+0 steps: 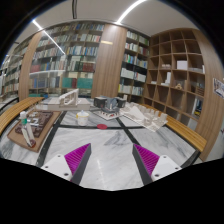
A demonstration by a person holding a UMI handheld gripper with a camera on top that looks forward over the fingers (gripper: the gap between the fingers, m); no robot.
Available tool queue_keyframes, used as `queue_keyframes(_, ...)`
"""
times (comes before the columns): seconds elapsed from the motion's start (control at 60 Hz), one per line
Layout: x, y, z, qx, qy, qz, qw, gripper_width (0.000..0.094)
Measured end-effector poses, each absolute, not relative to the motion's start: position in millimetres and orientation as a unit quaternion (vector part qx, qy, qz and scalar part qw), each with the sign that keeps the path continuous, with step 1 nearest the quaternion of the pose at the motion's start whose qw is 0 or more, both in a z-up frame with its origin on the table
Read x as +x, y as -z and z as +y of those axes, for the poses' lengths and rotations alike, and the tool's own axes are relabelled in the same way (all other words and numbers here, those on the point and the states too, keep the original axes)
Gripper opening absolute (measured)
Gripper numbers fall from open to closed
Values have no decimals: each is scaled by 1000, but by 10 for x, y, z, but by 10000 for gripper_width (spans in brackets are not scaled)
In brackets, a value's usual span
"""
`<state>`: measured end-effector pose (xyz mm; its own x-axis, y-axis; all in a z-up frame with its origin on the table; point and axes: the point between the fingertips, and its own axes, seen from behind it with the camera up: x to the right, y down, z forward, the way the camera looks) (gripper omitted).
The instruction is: Pour water
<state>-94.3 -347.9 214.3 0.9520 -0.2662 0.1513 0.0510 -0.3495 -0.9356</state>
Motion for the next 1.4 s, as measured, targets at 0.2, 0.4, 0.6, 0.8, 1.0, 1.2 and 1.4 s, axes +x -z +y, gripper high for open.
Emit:
queue_keyframes(0.2, -1184, -1753, -3619, -825, 120, 65, 549, 860)
queue_keyframes(0.4, -2286, -1371, -3552, -833, 67, 23, 548, 850)
queue_keyframes(0.6, -3760, -1108, -3129, -834, 0, -31, 550, 855)
queue_keyframes(0.8, -4789, -997, -2383, -822, -33, -51, 566, 854)
queue_keyframes(1.0, -5152, -875, -1545, -805, -19, -37, 591, 817)
queue_keyframes(1.2, -5157, -742, -1270, -799, -20, -18, 600, 508)
queue_keyframes(1.4, -5215, -787, -1328, -798, -53, -24, 600, 393)
